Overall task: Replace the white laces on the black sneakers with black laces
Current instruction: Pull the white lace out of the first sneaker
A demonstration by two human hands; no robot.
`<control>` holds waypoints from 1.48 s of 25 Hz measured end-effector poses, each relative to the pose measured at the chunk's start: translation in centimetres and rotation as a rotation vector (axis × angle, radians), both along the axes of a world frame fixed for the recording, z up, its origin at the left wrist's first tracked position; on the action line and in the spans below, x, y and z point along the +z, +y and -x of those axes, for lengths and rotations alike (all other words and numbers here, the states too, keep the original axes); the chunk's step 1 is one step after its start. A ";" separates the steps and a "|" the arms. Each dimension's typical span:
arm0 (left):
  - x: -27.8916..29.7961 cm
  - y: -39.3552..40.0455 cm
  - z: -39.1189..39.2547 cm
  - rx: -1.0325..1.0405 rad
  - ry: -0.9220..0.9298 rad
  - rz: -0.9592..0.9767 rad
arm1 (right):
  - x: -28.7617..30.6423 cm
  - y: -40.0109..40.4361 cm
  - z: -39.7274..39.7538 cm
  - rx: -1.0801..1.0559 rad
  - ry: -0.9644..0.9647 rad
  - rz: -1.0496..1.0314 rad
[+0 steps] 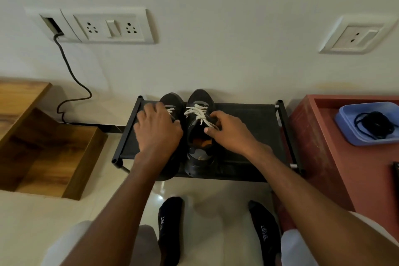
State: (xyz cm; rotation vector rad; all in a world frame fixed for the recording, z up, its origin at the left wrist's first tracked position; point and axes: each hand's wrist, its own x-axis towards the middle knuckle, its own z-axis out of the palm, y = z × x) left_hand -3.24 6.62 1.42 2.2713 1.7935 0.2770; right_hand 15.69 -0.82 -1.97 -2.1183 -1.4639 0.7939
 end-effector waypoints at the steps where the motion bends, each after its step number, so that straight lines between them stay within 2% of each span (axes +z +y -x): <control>1: -0.3 0.1 1.0 0.103 0.034 0.102 | -0.2 0.0 0.1 0.008 -0.021 0.013; 3: -0.8 0.4 2.7 0.244 0.006 0.371 | -0.4 0.2 0.4 0.004 -0.020 0.012; 5: -0.8 0.5 4.0 0.280 -0.061 0.580 | -0.4 0.6 0.4 0.016 -0.001 0.016; 7: -0.6 -0.1 4.9 0.344 -0.177 0.698 | -0.3 1.0 0.5 0.019 -0.006 0.046; 9: -0.4 -1.2 5.2 0.427 -0.326 0.781 | 0.3 0.9 1.0 0.067 -0.147 0.023; 10: -0.2 -1.9 5.2 0.441 -0.345 0.751 | 0.9 0.8 1.4 0.128 -0.271 -0.059; 11: 0.0 -2.8 5.1 0.427 -0.299 0.627 | 1.7 1.1 1.8 0.203 -0.364 -0.175; 13: 0.6 -5.3 4.5 0.326 -0.110 0.205 | 3.8 3.2 2.2 0.359 -0.399 -0.327; 14: 1.2 -6.7 4.0 0.256 -0.115 0.057 | 4.7 4.7 2.4 0.434 -0.368 -0.328; 15: 1.7 -7.8 3.5 0.185 -0.179 0.038 | 5.4 6.4 2.7 0.501 -0.309 -0.288; 17: 1.2 -9.1 2.4 0.054 -0.289 0.175 | 6.1 9.3 3.8 0.628 -0.162 -0.139; 19: 0.2 -9.5 1.5 -0.051 -0.239 0.281 | 5.9 11.4 5.5 0.791 -0.115 0.046; 21: -0.6 -9.6 0.7 -0.096 -0.204 0.297 | 5.1 13.1 7.3 0.940 -0.216 0.198; 23: -1.4 -9.4 0.1 -0.105 -0.240 0.298 | 4.2 14.4 8.7 1.030 -0.362 0.259; 26: -1.6 -8.9 -0.2 -0.076 -0.316 0.320 | 3.8 15.3 9.8 1.050 -0.458 0.159; 29: -0.8 -8.8 0.2 -0.094 -0.361 0.316 | 4.5 15.0 9.8 0.950 -0.497 0.034; 33: 1.7 -8.8 2.0 -0.178 -0.302 0.240 | 7.5 14.6 9.1 0.884 -0.542 -0.138; 37: 5.7 -8.2 6.3 -0.269 -0.092 0.099 | 12.8 12.8 6.9 0.715 -0.634 -0.196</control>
